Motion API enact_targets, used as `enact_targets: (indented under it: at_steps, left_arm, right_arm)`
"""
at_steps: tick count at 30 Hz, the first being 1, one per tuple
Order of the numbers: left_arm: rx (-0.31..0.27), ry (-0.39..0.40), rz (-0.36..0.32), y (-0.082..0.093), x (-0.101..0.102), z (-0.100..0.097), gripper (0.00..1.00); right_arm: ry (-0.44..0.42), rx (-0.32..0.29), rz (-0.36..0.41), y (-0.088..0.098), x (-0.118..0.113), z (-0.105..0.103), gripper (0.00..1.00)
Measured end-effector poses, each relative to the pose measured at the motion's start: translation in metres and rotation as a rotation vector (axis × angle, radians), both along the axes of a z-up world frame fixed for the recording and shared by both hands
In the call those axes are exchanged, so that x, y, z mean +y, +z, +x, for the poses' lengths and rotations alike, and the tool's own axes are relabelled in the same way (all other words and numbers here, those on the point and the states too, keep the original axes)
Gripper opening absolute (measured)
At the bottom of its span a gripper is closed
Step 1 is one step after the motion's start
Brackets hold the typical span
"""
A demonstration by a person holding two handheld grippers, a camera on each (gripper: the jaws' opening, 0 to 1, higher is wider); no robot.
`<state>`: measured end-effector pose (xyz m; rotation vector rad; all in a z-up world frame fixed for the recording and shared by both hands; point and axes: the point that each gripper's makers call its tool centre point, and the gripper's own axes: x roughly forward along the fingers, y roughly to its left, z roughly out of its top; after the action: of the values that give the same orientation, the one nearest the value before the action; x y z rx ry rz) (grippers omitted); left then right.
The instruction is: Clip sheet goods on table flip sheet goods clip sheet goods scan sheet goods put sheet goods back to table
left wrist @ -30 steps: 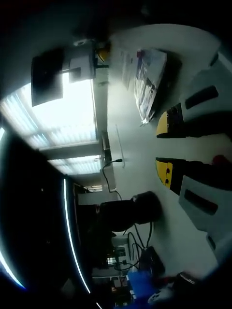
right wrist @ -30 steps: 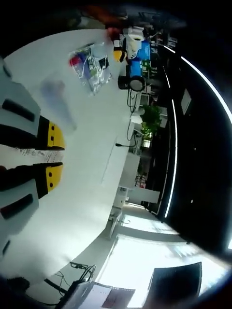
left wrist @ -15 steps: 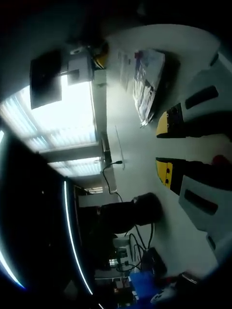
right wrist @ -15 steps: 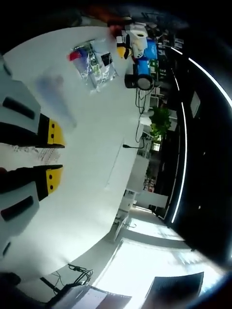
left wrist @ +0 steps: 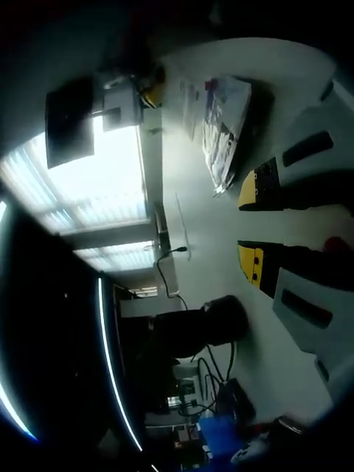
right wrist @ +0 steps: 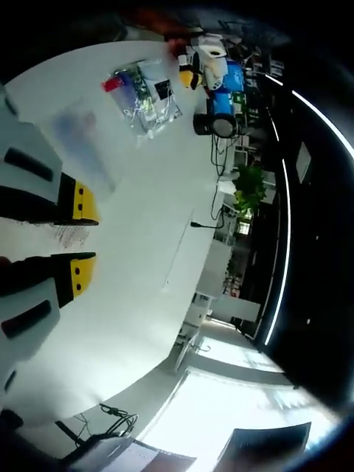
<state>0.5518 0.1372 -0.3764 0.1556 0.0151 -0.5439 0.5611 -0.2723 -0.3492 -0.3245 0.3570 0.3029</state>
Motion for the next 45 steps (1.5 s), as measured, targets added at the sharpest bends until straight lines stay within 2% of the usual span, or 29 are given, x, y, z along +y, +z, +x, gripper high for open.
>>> enact_targets:
  at_steps: [13,16,25,29,31,38,45]
  left_arm:
    - [0.003,-0.003,0.004,-0.001,-0.001,0.000,0.09]
    - [0.003,-0.003,0.004,-0.001,-0.001,0.000,0.09]
    - [0.005,0.000,-0.006,0.000,0.001,0.001,0.09]
    - [0.005,-0.004,0.002,-0.001,0.000,0.000,0.09]
    - [0.005,-0.005,0.002,-0.001,-0.001,0.000,0.09]
    - [0.003,-0.007,0.017,-0.002,-0.002,0.000,0.09]
    - [0.001,-0.009,0.021,-0.002,-0.002,0.000,0.09]
  right_arm:
    - [0.028,0.056,-0.012,-0.003,0.001,0.006,0.12]
    - [0.039,0.110,-0.033,-0.010,-0.002,0.008,0.14]
    - [0.049,0.174,-0.050,-0.015,-0.003,0.018,0.15]
    - [0.071,0.217,-0.091,-0.025,-0.002,0.024,0.16]
    - [0.075,0.265,-0.113,-0.035,-0.004,0.026,0.16]
    - [0.071,0.329,-0.126,-0.049,-0.010,0.039,0.20]
    - [0.111,0.407,-0.135,-0.056,-0.009,0.036,0.23]
